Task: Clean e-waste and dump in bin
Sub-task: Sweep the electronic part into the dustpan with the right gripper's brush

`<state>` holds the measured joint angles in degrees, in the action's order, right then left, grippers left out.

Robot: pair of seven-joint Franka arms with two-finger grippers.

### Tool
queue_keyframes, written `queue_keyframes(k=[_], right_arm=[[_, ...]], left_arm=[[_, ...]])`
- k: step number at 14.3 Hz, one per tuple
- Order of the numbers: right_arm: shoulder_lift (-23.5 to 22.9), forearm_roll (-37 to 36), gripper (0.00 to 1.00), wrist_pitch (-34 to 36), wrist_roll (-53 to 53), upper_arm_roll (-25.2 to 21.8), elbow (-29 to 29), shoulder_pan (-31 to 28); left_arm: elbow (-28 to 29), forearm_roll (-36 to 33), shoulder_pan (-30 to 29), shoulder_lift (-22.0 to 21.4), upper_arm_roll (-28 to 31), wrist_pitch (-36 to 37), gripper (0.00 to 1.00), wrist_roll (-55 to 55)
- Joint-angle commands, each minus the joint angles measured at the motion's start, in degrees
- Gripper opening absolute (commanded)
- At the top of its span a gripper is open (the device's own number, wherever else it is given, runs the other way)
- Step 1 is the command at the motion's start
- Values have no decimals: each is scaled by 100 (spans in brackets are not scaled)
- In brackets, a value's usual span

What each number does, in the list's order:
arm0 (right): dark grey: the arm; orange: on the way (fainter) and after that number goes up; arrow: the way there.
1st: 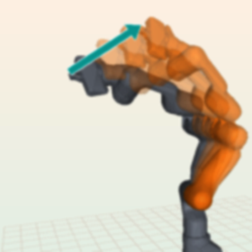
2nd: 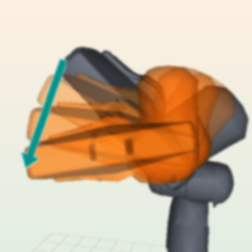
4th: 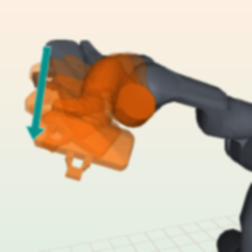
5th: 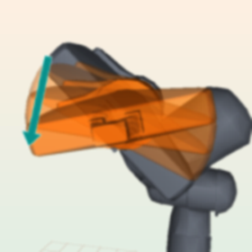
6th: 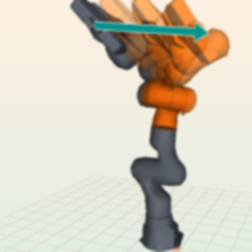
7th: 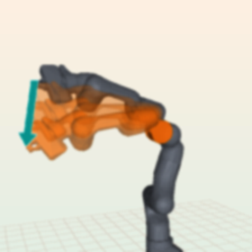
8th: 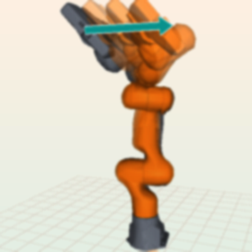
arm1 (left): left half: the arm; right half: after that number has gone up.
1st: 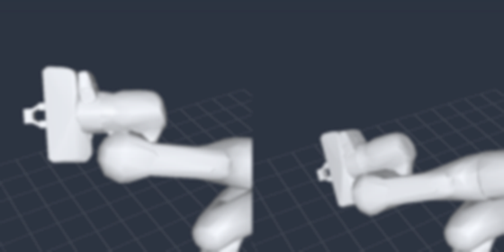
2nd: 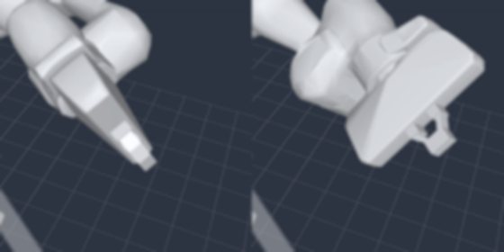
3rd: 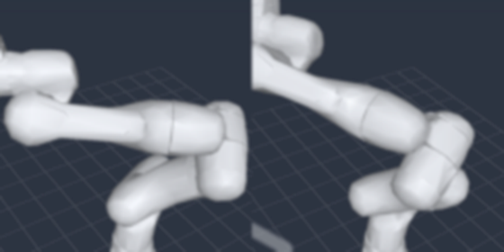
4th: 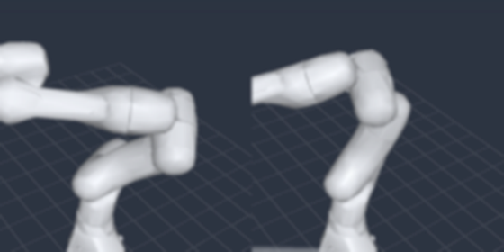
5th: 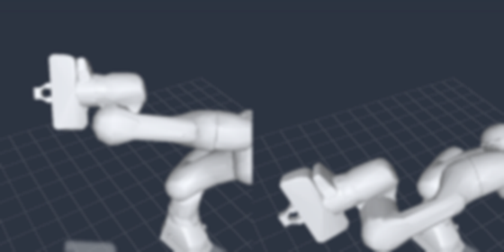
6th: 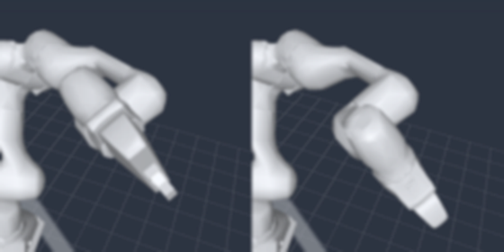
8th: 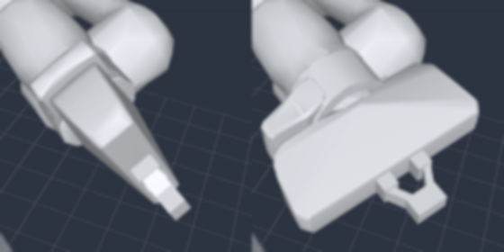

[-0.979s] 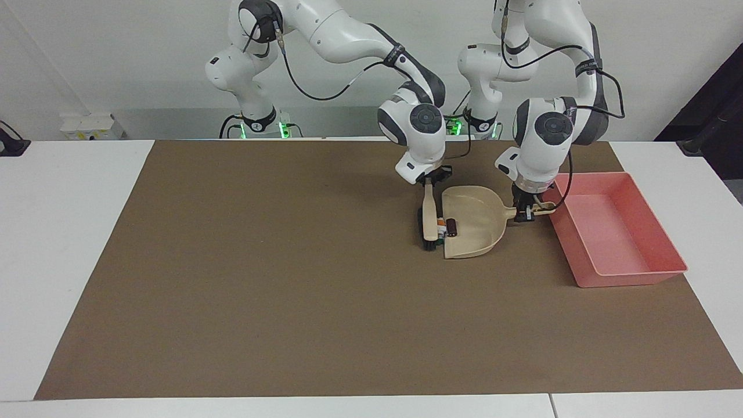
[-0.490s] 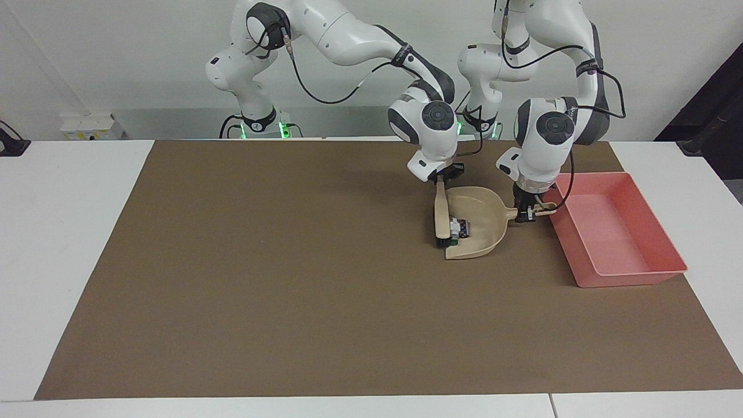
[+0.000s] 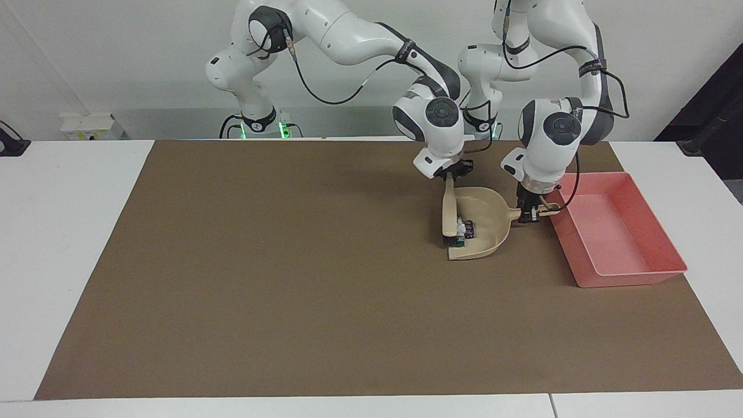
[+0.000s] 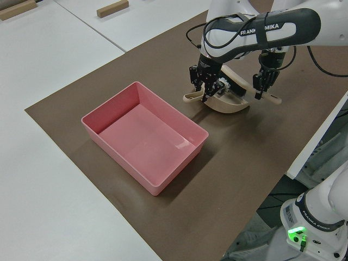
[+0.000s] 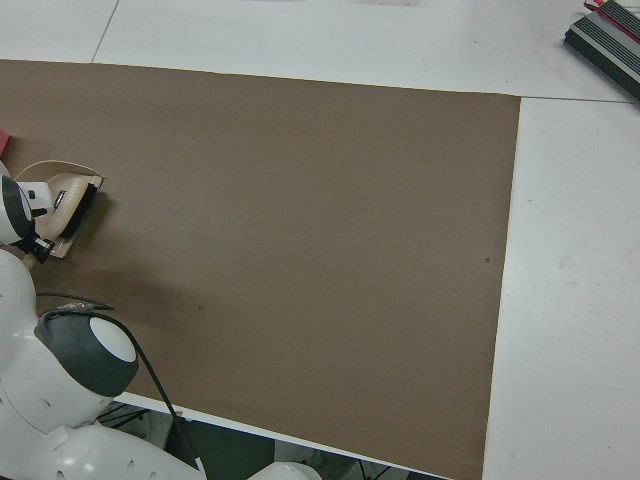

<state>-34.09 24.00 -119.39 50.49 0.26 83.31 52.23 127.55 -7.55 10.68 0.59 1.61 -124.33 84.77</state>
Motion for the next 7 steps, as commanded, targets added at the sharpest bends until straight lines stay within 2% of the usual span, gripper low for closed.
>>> queue_keyframes(k=[1, 3, 6, 7], right_arm=[[-80, 105, 0, 101, 92, 18, -227, -3], [-71, 184, 0, -5, 110, 18, -218, 24], [68, -17, 0, 363, 66, -17, -227, -90], [165, -314, 0, 538, 66, -17, -227, -99]], left_arm=[[226, 533, -241, -174, -12, -232, 1, 617], [287, 851, -348, -156, -12, -232, 1, 987], [332, 1132, -348, -174, -12, -311, 1, 1059], [340, 1238, -330, -174, -20, -337, 1, 1059]])
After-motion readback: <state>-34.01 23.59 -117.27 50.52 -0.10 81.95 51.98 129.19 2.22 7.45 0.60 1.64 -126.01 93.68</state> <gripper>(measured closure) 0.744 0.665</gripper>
